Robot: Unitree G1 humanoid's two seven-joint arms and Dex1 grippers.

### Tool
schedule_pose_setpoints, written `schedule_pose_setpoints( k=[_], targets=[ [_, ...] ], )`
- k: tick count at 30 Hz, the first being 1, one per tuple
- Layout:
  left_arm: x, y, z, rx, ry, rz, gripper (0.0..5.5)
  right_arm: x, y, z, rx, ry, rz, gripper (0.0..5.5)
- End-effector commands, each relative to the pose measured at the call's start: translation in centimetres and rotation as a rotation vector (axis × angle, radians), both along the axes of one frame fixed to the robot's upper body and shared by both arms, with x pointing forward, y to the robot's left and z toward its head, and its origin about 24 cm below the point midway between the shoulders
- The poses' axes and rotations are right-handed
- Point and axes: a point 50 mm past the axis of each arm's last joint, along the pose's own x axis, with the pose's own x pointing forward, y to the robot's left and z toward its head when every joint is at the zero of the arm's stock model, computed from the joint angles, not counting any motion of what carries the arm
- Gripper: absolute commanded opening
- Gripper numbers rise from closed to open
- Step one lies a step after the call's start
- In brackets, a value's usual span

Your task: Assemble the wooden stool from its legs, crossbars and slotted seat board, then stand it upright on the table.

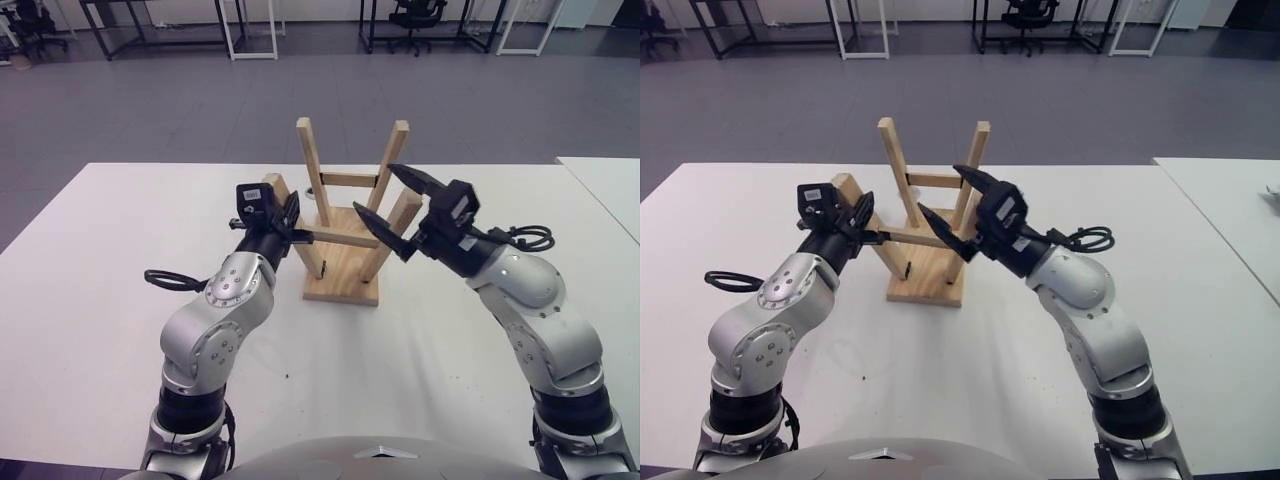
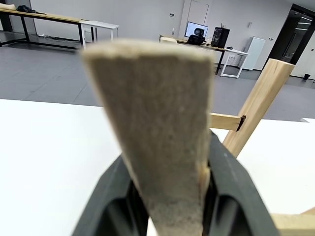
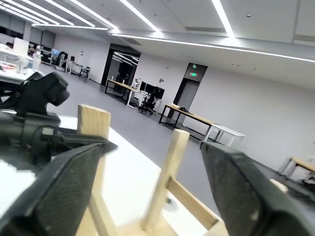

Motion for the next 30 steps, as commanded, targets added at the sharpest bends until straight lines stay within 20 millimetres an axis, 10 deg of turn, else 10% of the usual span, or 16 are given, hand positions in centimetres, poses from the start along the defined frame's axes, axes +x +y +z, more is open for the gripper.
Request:
schedule_pose_setpoints(
  k=[1,7,15,18,24,30],
  targets=[
    [0.6,0.1,-3.7,0.146,0.194,0.022,1.03,0.4,1.7,1.2,-0.020,-0.067,-0.077,3.71],
    [1.1,-0.2,-3.4,0.110,0.182,0.041,1.77,1.6,1.5,2.8,-0.100,-0.174,-0.197,3.71],
    [0.1,0.2,2.2,-0.013,-0.120,-0.010,3.07,3.6,4.8,3.1,-0.542,-0.402,-0.210,3.71],
    [-0.1,0.8,4.9,-0.082,-0.275,-0.026,3.56,4.0,5.5,1.0,-0.681,-0.349,-0.175,3.71],
    [1.0,-1.0,2.5,-0.342,-0.133,-0.081,3.73,3.9,6.8,-7.2,-0.896,-0.098,-0.008,3.71],
    [1.0,-3.8,3.0,-0.334,-0.149,-0.263,3.73,3.7,5.8,-8.8,-0.933,-0.036,0.014,3.71]
  ],
)
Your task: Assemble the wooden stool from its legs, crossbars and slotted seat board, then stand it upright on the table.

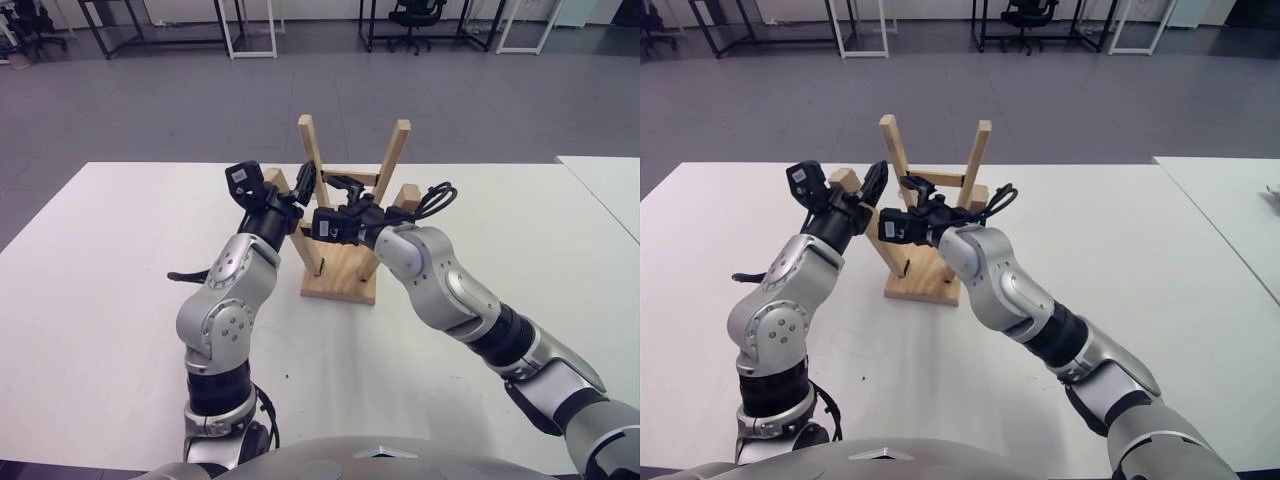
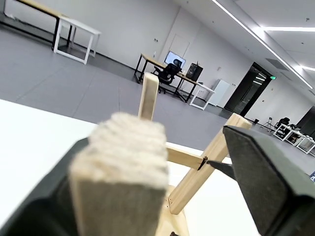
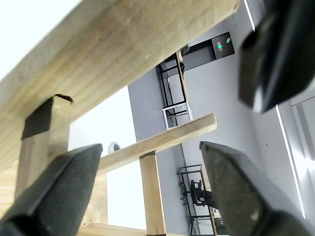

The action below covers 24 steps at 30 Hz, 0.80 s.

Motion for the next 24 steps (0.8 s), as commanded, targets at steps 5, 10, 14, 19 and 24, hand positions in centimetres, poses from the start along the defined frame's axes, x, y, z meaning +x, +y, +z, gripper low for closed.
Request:
schedule_pose_setpoints(
  k=[5,10,14,19,24],
  targets=[
    [-0.7,-4.4,1.3,0.087,-0.082,-0.237,3.73,-1.5,-1.2,-6.9,-0.087,0.332,-0.022,3.71],
    [-0.3,-1.8,3.0,0.123,-0.153,-0.139,3.73,-0.8,-1.7,-5.1,-0.046,0.225,-0.010,3.71],
    [-0.2,2.3,9.6,0.024,-0.366,-0.083,3.73,0.8,-3.0,3.0,0.098,-0.218,0.015,3.71],
    [0.3,5.1,14.8,0.123,-0.492,-0.122,3.73,-0.6,-5.8,13.8,0.713,-0.349,0.155,3.71],
    [2.4,4.5,13.3,0.286,-0.419,-0.219,3.73,1.6,-10.8,15.0,1.110,0.052,0.111,3.71]
  ],
)
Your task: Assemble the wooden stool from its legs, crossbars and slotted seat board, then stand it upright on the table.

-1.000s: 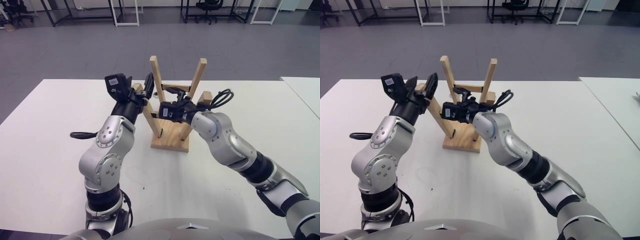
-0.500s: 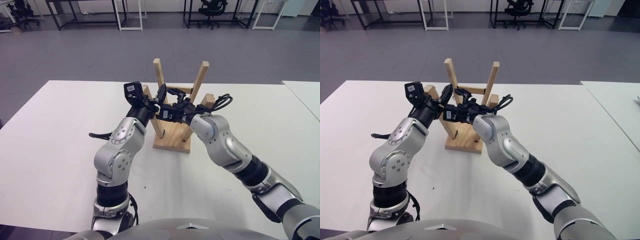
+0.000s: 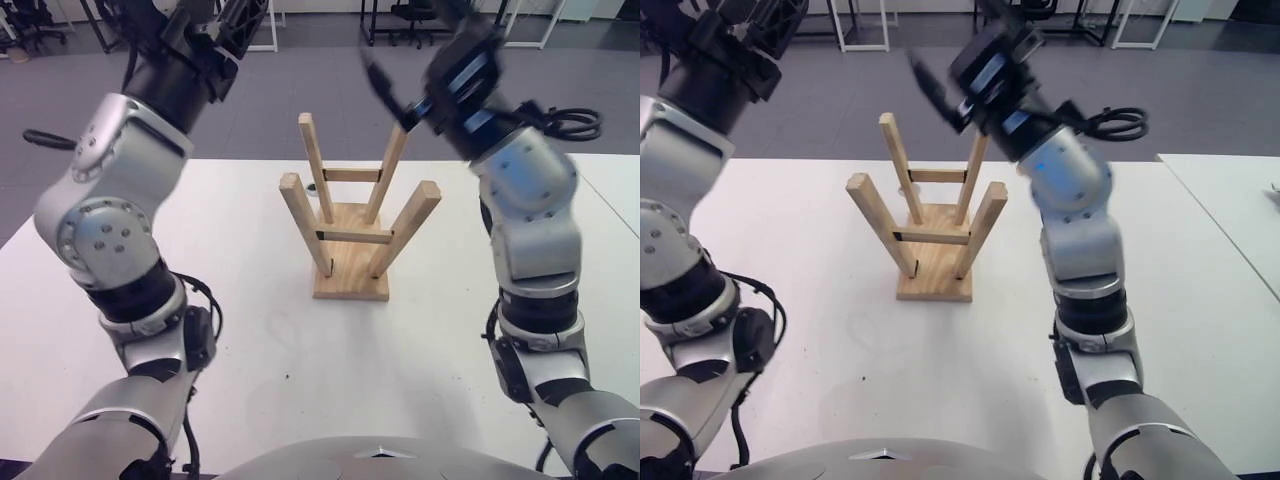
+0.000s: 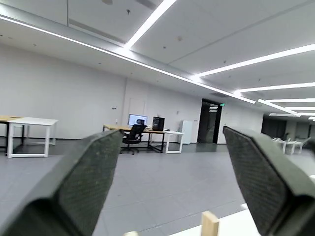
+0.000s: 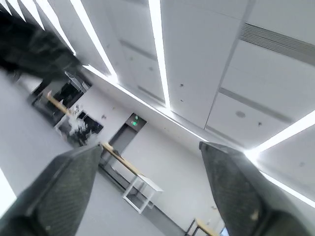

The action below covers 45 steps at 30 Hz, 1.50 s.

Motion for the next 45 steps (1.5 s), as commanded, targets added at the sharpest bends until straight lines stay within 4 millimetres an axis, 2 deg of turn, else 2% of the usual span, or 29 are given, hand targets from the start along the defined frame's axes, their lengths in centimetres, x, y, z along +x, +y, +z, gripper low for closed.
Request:
schedule_pose_setpoints(
  k=[1,2,3,4,5,6,7,9,10,12,13,15,17,18,19,21,24,26,27,28,30,31,32,33,35,37,39,42,45],
  targets=[
    [1.5,-1.9,-3.6,0.089,0.144,-0.089,3.73,1.9,-3.6,-3.3,0.144,0.410,0.115,3.71],
    [2.0,-2.3,-5.7,0.074,0.222,-0.091,3.73,2.0,-3.8,-6.7,0.134,0.558,0.124,3.71],
    [2.2,-2.5,-7.1,0.064,0.272,-0.088,3.73,1.8,-4.0,-8.9,0.131,0.655,0.129,3.71],
    [3.2,-3.4,-12.3,0.139,0.449,-0.080,3.73,1.5,-3.9,-13.0,0.099,0.768,0.084,3.71],
    [3.3,-4.0,-16.5,0.181,0.570,-0.082,3.73,1.2,-3.7,-15.8,0.075,0.843,0.048,3.71],
    [3.0,-4.6,-19.3,0.224,0.640,-0.093,3.73,1.1,-3.5,-17.6,0.044,0.885,0.018,3.71],
    [2.7,-4.9,-20.6,0.258,0.657,-0.097,3.73,1.2,-3.4,-18.1,0.043,0.898,0.005,3.71],
    [2.8,-4.9,-20.2,0.269,0.616,-0.093,3.73,1.8,-3.1,-17.2,0.081,0.873,0.021,3.71],
    [3.3,-4.6,-19.1,0.276,0.565,-0.076,3.73,2.2,-3.1,-15.9,0.122,0.836,0.038,3.71],
    [4.0,-3.9,-16.3,0.271,0.445,-0.046,3.73,2.7,-3.4,-12.9,0.199,0.744,0.073,3.71],
    [4.3,-3.1,-13.7,0.244,0.348,-0.016,3.73,2.9,-3.9,-11.1,0.249,0.681,0.093,3.71],
    [4.3,-2.4,-11.2,0.212,0.252,0.012,3.73,3.0,-4.5,-9.4,0.295,0.625,0.114,3.71],
    [3.9,1.3,-6.5,0.152,0.083,0.135,3.73,4.0,-6.4,-11.3,0.057,0.618,-0.056,3.71],
    [3.6,3.3,-5.8,0.144,0.053,0.199,3.73,4.0,-6.7,-12.9,-0.074,0.632,-0.077,3.71],
    [3.5,5.1,-6.0,0.167,0.059,0.270,3.73,3.7,-6.7,-14.4,-0.159,0.650,-0.062,3.71],
    [2.9,7.8,-8.2,0.204,0.129,0.365,3.73,2.5,-5.6,-16.1,-0.266,0.653,0.042,3.71],
    [0.8,11.3,-12.6,0.257,0.275,0.498,3.73,-2.6,0.0,-14.7,-0.287,0.587,0.469,3.71],
    [-0.8,12.8,-14.9,0.313,0.356,0.570,3.73,-5.2,2.3,-13.0,-0.323,0.528,0.599,3.71],
    [-1.7,13.3,-16.2,0.326,0.399,0.595,3.73,-5.3,1.6,-11.3,-0.292,0.497,0.577,3.71],
    [-2.7,13.4,-17.6,0.336,0.447,0.603,3.73,-4.3,-0.5,-9.4,-0.238,0.464,0.479,3.71],
    [-4.4,12.4,-20.5,0.393,0.560,0.542,3.73,-0.6,-7.6,-5.1,-0.039,0.368,0.106,3.71],
    [-5.1,11.8,-21.4,0.436,0.608,0.492,3.73,0.6,-10.4,-4.2,0.037,0.357,-0.037,3.71],
    [-5.7,11.3,-22.4,0.517,0.661,0.447,3.73,1.9,-12.0,-4.6,0.051,0.385,-0.142,3.71],
    [-6.5,11.2,-23.5,0.623,0.727,0.404,3.73,3.1,-12.4,-6.3,0.014,0.461,-0.194,3.71],
    [-8.2,11.3,-25.1,0.824,0.824,0.315,3.73,4.8,-12.0,-12.0,-0.183,0.628,-0.237,3.71],
    [-9.2,10.2,-25.9,0.839,0.880,0.176,3.73,4.9,-11.4,-20.0,-0.318,0.819,-0.169,3.71],
    [-9.8,8.6,-26.9,0.807,0.913,0.069,3.73,4.2,-10.6,-24.7,-0.362,0.927,-0.129,3.71],
    [-9.0,5.1,-28.8,0.651,0.878,-0.003,3.73,2.3,-9.1,-28.6,-0.374,1.003,-0.014,3.71],
    [-6.8,3.5,-31.0,0.614,0.876,0.020,3.73,-1.7,-7.3,-31.2,-0.526,1.035,0.217,3.71]
  ],
)
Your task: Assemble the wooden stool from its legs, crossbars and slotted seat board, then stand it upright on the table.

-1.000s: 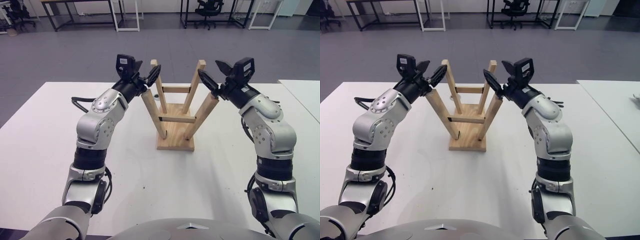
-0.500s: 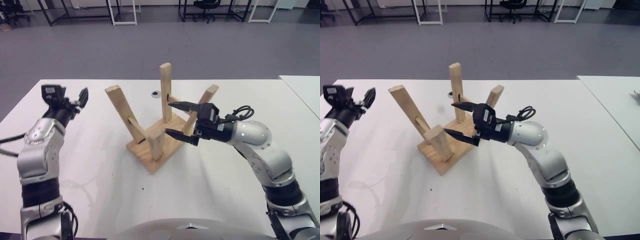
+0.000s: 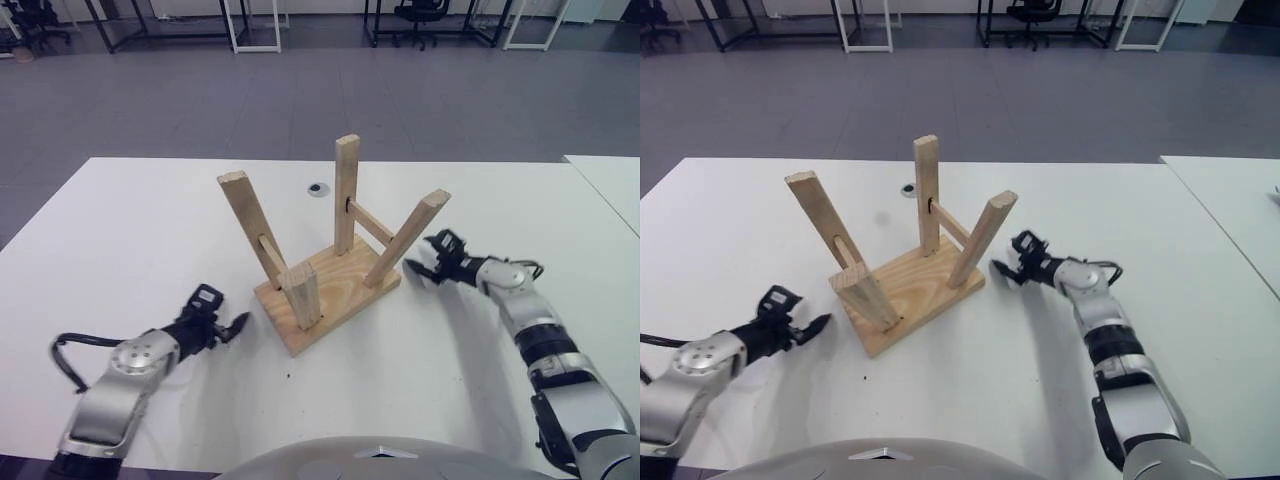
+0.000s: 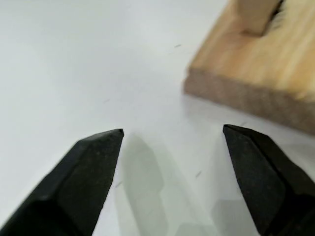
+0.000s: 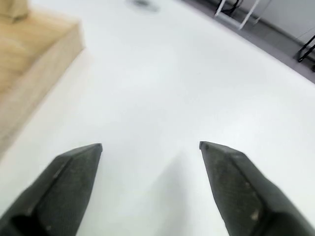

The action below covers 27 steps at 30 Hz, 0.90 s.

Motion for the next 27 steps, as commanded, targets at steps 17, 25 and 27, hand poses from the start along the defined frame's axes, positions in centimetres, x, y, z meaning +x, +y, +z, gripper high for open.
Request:
schedule_pose_setpoints(
  k=[17,25,27],
  targets=[
    [-1.7,-0.4,-3.7,0.000,0.103,-0.012,3.73,-10.8,2.3,-1.1,0.045,0.159,-0.037,3.71],
    [-1.8,-4.5,6.5,-0.210,-0.016,-0.229,3.73,-12.0,4.7,8.3,0.373,0.217,0.233,3.71],
    [-2.3,-4.1,8.9,-0.213,-0.050,-0.298,3.73,-12.0,3.7,10.8,0.402,0.194,0.258,3.71]
  ],
)
